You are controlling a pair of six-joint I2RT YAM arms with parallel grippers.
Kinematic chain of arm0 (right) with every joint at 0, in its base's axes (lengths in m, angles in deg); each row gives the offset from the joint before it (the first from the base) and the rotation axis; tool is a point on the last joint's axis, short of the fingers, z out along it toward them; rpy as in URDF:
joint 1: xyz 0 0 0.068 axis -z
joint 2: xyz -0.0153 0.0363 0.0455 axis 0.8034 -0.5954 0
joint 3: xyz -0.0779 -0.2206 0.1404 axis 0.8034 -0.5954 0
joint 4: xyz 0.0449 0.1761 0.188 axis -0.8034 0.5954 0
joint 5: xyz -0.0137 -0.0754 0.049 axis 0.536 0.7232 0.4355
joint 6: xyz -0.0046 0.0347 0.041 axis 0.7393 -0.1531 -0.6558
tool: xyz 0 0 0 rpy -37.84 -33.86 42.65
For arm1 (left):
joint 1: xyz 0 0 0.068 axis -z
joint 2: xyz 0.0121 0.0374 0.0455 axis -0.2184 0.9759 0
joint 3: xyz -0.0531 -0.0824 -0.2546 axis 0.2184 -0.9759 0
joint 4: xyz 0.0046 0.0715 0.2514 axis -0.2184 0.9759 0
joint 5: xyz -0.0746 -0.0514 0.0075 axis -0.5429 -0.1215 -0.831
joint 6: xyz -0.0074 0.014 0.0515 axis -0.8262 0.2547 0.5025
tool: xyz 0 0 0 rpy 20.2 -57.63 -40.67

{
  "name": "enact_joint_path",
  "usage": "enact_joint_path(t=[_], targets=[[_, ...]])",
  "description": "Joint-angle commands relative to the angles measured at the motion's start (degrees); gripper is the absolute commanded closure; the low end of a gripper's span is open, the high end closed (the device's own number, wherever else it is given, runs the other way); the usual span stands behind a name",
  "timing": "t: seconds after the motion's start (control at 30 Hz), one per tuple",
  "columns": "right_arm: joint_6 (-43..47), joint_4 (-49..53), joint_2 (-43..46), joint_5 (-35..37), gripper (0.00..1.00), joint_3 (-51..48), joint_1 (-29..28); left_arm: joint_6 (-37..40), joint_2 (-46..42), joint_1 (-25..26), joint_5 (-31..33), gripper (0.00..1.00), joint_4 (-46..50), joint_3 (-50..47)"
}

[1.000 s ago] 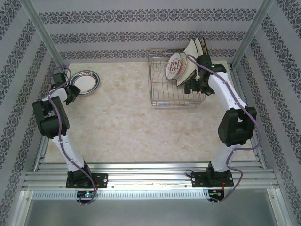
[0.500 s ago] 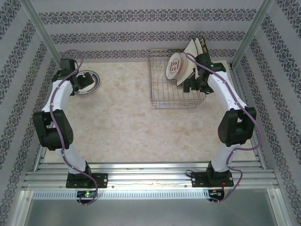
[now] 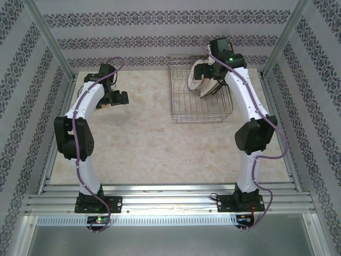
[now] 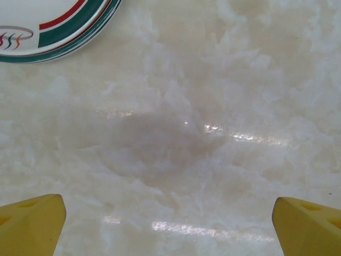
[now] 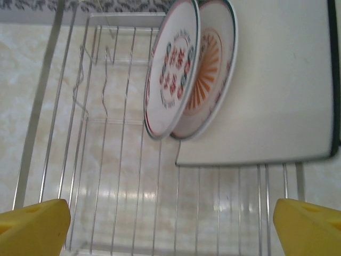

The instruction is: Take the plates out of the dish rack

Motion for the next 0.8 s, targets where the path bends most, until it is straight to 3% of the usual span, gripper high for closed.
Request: enact_joint_path(t=[0.0, 0.3, 0.77], targets=[[-0.8, 0.8, -7.0, 3.0, 0.02, 7.5, -1.1, 1.1, -1.0, 0.8, 1.9, 0.00, 3.8, 1.4], [-2.2, -0.4, -20.2, 5.6, 0.02, 20.5, -1.3, 0.8, -2.8, 1.0, 3.5, 0.00, 4.2, -0.9], [-4.6, -7.8, -25.9, 3.7, 0.02, 20.8, -2.2, 1.4, -2.4, 1.4, 4.2, 0.00, 2.7, -1.8]])
